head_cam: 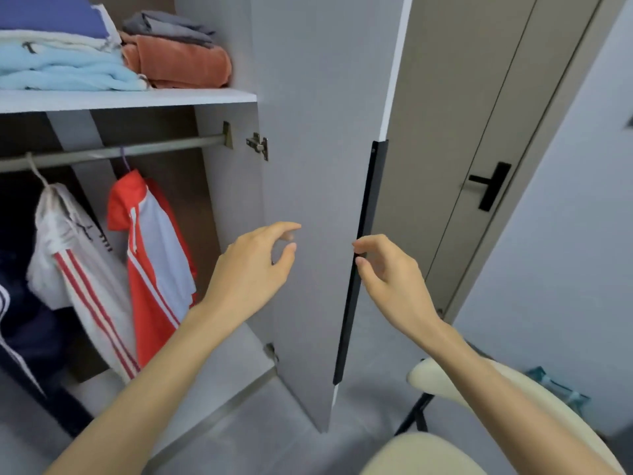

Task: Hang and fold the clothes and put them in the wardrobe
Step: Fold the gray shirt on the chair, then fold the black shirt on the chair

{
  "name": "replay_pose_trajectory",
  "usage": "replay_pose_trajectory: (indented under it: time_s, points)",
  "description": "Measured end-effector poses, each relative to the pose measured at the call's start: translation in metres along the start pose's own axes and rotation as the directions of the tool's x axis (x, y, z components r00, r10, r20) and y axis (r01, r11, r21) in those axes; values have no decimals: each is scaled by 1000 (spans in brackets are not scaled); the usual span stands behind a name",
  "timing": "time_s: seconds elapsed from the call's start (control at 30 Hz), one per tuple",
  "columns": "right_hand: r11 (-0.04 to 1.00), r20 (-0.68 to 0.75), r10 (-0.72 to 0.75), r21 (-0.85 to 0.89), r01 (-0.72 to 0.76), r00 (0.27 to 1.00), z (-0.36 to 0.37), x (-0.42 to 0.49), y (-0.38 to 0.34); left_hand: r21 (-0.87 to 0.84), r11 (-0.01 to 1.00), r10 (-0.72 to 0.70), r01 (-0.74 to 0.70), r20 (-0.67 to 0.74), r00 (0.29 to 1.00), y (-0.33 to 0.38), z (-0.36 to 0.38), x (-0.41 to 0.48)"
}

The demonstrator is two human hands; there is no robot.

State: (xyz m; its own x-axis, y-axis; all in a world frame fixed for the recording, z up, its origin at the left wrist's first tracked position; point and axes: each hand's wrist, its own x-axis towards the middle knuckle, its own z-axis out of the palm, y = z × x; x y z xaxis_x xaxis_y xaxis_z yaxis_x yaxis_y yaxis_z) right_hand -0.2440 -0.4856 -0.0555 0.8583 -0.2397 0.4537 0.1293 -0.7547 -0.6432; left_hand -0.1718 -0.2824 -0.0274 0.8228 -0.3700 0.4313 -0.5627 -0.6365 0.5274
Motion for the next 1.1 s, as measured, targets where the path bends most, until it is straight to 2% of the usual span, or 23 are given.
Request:
replay_pose_trajectory:
  time_s: [0.17,0.43,0.53,0.77,0.93,1.0,1.1]
  points:
    - [989,-36,148,-24,-149,988,-14,-97,22,-55,998,34,-27,139,990,21,38,-73]
    - [911,-91,406,-40,-411,909,-58,-267,59,-147,988,97,-47,354,930,74,104,-184]
    - [873,-124,477,-50,-486,870,-80,-320,78,-209,976,155,-68,437,886,103,135,-212]
    - [740,-199,641,-98,-665,742,-126,-419,140,-312,947,237,-72,533,812,158,235,-272]
    - [668,-239,670,-219,-712,702,-134,-481,203,-342,937,272,-76,574,773,177,327,-326]
    - [638,-233,700,-222,-738,675,-132,-503,232,-351,933,291,-83,595,749,179,366,-349]
    - [642,-229,703,-205,-739,674,-120,-539,284,-378,919,336,-110,611,717,176,426,-382]
